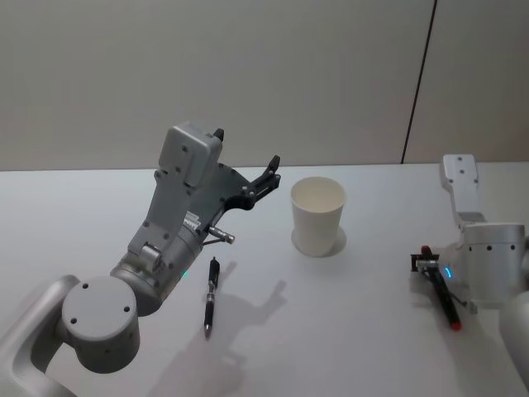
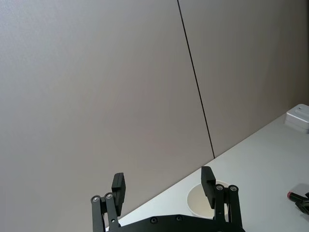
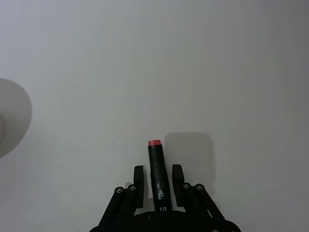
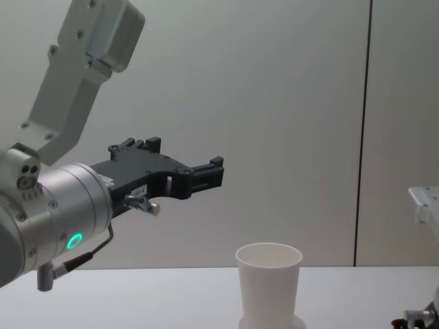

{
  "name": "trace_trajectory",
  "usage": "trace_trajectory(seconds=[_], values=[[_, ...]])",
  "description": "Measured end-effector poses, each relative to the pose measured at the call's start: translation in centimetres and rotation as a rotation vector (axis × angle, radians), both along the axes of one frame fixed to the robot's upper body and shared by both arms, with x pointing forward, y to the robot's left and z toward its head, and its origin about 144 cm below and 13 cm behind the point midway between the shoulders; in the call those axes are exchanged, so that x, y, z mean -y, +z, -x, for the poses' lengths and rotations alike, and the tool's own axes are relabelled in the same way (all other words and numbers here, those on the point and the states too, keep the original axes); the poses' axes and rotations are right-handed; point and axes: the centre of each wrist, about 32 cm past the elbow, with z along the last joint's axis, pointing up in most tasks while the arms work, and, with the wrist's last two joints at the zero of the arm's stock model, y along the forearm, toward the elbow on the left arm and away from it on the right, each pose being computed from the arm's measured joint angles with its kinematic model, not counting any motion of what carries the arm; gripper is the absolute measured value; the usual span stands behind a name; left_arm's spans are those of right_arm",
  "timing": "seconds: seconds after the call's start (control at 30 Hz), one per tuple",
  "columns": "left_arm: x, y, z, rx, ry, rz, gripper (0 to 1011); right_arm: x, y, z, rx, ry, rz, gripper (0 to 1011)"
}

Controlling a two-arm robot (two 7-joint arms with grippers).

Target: Place the pen into the pen holder.

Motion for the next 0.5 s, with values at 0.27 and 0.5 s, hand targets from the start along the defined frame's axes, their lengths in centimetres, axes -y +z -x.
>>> trace_trajectory(seconds=[0.27, 0.5], values=[[0.00, 0.00, 0.00, 0.000, 0.000, 0.000, 1000, 0.11, -0.32, -0.17, -0.002, 0.003, -0.006, 187], [0.00, 0.00, 0.00, 0.000, 0.000, 0.000, 1000, 0.29, -0.47, -0.16, 0.011, 0.012, -0.016, 185]])
